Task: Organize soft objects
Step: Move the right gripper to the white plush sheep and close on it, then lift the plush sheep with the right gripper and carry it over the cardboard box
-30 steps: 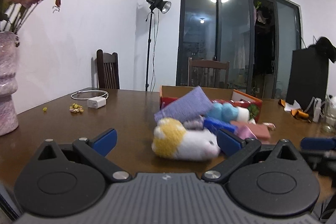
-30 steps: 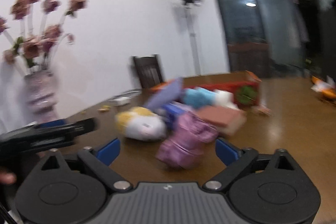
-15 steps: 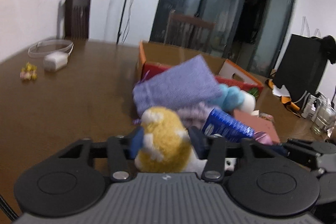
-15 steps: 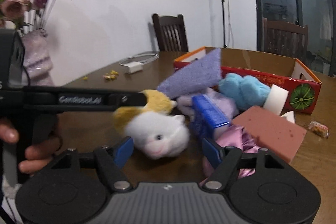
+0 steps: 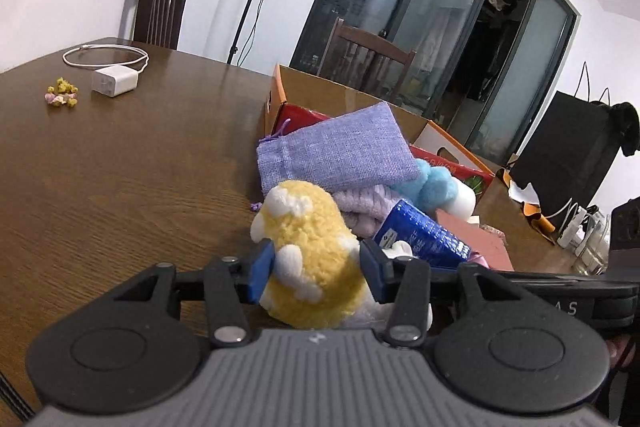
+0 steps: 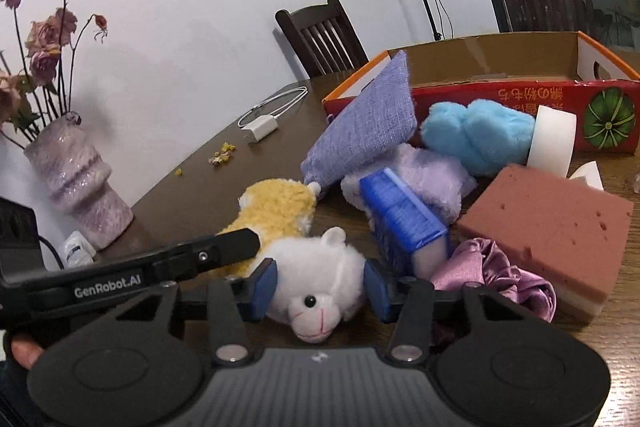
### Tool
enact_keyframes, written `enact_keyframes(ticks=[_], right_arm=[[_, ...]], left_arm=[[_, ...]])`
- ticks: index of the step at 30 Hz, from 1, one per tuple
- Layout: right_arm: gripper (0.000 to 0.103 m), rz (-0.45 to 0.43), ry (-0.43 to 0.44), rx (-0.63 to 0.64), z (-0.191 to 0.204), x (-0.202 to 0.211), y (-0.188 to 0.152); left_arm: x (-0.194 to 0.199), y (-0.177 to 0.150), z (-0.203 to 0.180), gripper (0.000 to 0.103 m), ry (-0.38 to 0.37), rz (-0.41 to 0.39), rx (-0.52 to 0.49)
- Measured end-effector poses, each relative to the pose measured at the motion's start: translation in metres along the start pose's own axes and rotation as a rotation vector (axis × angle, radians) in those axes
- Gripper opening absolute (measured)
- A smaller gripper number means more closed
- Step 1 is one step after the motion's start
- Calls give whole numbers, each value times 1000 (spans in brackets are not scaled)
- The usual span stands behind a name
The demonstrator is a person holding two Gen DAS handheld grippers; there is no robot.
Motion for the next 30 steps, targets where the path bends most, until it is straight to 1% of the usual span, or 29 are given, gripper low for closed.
enact_keyframes(ticks=[5,8,10,12,14,18,25,30], right_arm=[[51,14,19,-15,-3,-4,1],[50,6,17,-1,-1,-5,0],[49,4,22,-2,2,-2,-1],[49,-4,34,0,10,3,-1],[49,-19,41,16,20,11,-2],[49,-36,44,41,37,29,-8],[49,-59,54,55,59,63,-31],[49,-78,49,83,74,90,-46]], left_arm=[[1,-1,-2,46,0,-7,-7],[4,-1,0,45,-1,-8,17],[10,0,1,44,2,-10,33],[22,1,-1,44,2,-29,35],[35,1,-3,44,-1,-53,24],[57,-4,-8,44,-3,-71,10],[96,-20,-22,44,-10,-111,-10],[124,-32,-34,44,-23,-149,-7]])
Point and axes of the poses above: each gripper's, at about its wrist camera, not at the fingertips, and x roughly against the way its jaws point, z to its left, y to its top, the point moved 7 cm from there along -x, roughly the way its jaws point, and after that the axes turned 10 degrees about y, right-handed, at the moved point
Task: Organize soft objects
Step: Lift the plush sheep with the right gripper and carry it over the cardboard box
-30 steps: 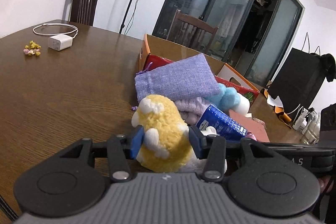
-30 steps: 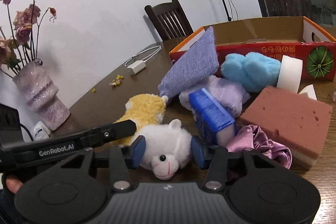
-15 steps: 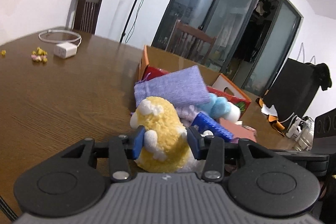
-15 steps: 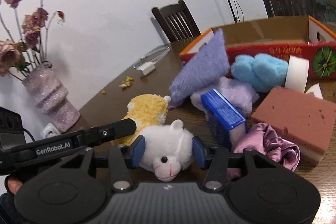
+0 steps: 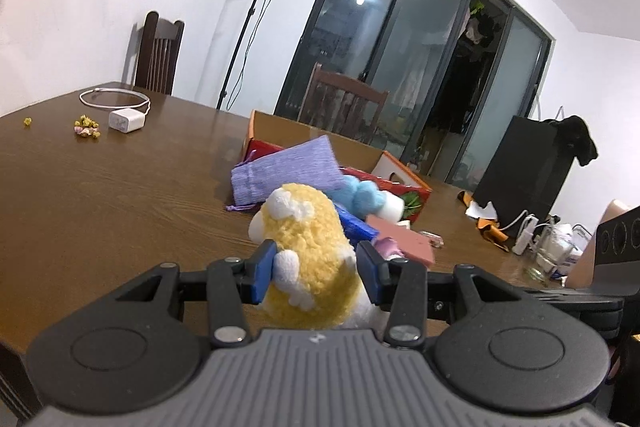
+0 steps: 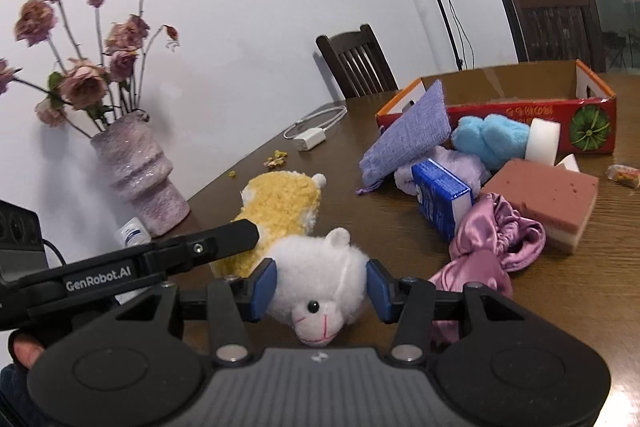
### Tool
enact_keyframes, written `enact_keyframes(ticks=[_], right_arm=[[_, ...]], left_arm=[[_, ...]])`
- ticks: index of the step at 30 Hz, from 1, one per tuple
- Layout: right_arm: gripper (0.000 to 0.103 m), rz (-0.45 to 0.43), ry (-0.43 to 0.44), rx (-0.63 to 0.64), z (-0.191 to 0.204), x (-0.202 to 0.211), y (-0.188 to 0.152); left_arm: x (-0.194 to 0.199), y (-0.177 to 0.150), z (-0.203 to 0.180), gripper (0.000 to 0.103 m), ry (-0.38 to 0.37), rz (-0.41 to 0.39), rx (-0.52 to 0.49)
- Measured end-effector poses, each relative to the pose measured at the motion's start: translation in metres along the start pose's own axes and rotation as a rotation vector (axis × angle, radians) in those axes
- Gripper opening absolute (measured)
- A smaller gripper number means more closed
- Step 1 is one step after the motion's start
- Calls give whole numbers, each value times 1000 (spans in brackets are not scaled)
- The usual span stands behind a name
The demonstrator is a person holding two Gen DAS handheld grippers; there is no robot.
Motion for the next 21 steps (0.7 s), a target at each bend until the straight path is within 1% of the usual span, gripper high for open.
enact_keyframes(ticks=[6,14,21], right_arm=[[49,-49,-2,27,18,30,-6],[49,-119,-2,57,31,56,2],[49,-148,6,70,32,62,17]], left_arm=[[29,-3,-15,44,-16,-38,-29],[51,5,-34,44,-31,-100,-75],[48,21,-38,44,-51,-116,-59]])
Point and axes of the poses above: each gripper's, at about its wrist camera, not at the fingertips, and x roughly against the way its jaws point, z to its left, y to its top, the point moved 7 cm from there along -x, roughly the way its jaws point, and after that the axes turned 10 degrees about y, right-handed, at the moved point
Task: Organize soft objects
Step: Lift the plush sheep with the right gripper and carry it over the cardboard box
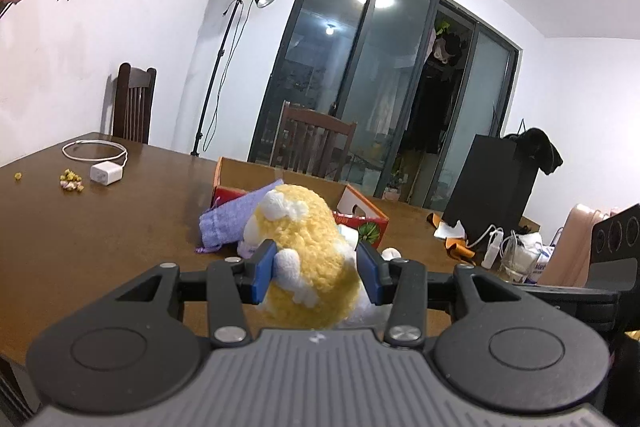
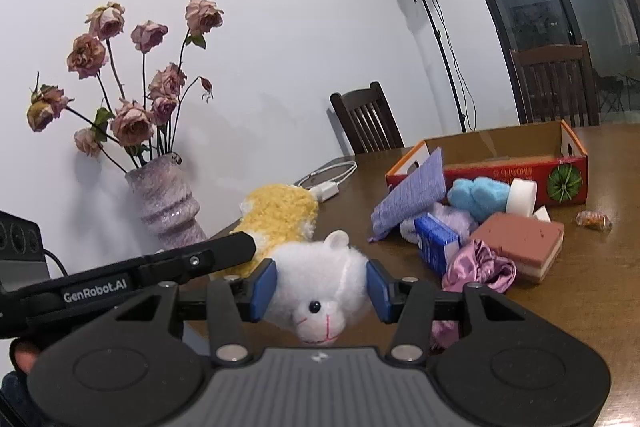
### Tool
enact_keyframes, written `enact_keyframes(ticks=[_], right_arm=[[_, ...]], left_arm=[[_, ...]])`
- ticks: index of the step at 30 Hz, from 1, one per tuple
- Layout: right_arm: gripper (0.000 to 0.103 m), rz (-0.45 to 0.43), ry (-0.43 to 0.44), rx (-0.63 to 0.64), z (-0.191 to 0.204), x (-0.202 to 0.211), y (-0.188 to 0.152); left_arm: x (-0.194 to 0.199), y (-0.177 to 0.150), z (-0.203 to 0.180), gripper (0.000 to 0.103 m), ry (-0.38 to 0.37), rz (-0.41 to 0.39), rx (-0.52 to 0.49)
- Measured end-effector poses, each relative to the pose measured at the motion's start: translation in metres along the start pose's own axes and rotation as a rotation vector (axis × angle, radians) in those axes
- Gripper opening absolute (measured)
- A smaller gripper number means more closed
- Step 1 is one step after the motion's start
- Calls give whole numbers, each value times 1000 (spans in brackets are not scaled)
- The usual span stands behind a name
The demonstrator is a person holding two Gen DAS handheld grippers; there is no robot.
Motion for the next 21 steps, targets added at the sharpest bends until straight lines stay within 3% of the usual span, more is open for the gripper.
enact_keyframes(ticks=[11,21], right_arm=[[49,0,-4,15,-24,-24,34],[49,-2,-15,27,-63,-64,77]], left_arm=[[-38,25,1,44,0,-6,10],[-101,57,0,44,-3,-17,-40]])
Point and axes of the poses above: each gripper's, at about its wrist camera, not at the fingertips, and x roughly against the way its jaws point, z to its left, y to its top, the point moved 7 cm from there along -x, roughly the way its jaws point, and after that the axes turned 10 degrees about y, right-handed, at the moved point
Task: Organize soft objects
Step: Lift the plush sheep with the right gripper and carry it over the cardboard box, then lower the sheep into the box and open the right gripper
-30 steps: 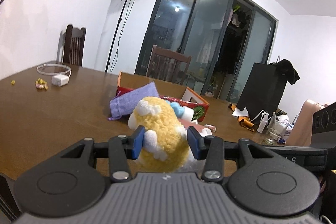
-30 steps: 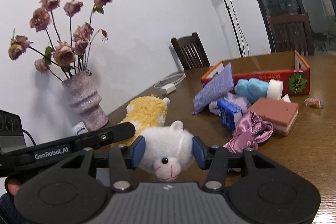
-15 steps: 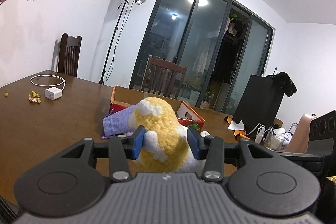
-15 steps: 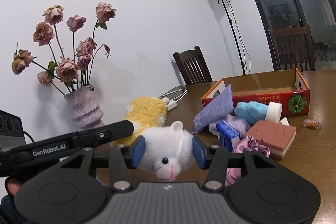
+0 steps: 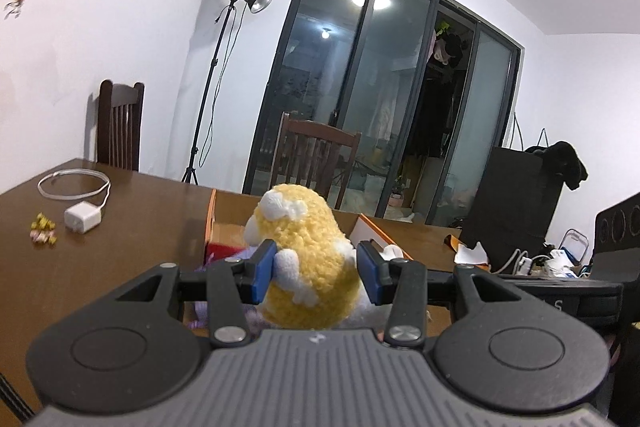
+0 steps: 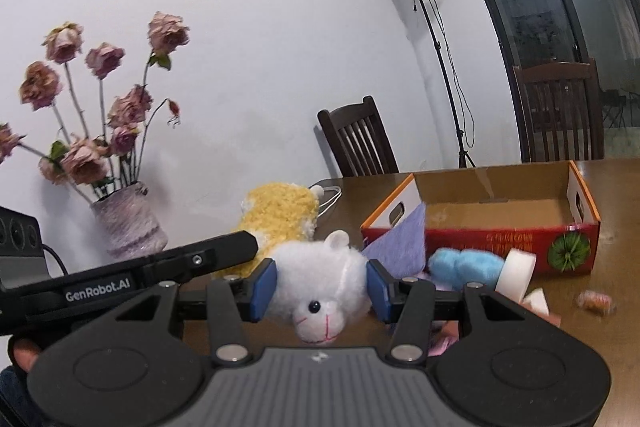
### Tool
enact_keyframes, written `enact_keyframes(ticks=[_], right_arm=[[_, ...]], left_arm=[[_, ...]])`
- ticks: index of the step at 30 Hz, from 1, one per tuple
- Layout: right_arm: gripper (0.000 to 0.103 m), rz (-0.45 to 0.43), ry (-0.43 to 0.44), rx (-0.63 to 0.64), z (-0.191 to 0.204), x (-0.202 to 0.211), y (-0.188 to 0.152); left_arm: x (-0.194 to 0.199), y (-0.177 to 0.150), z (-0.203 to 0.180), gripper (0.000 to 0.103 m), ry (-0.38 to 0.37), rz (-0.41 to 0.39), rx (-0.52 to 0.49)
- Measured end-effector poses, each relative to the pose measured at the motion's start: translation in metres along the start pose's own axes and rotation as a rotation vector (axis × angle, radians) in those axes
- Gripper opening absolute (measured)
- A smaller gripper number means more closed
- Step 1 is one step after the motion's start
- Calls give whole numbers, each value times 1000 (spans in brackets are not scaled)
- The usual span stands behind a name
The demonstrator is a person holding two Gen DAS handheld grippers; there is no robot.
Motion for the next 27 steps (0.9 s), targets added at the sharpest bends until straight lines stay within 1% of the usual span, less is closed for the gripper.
enact_keyframes(ticks=[8,16,20,23,27], right_arm=[[49,4,-28,29,-38,-39,35],[49,13,-33,43,-77,-82,67],[49,21,-23,19,-102,-108,80],[49,27,-35,12,-120,-126,86],[49,47,-52,-15,-144,-151,86]], left_arm=[[-60,21,6,44,-2,5,-1],[-119,42,19,44,8,9,16],[-150,54,23,44,15,0,14],[-179,59,31,44,19,17,33],[-213,52,39,44,38,62,55]])
Point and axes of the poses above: each gripper's, at about its wrist camera, not at the fingertips, and x roughly against the way its jaws point, z to its left, y to its top, the point moved 7 cm from there along -x, roughly the way its jaws point, and after that the axes turned 10 degrees about y, right-handed, at the moved point
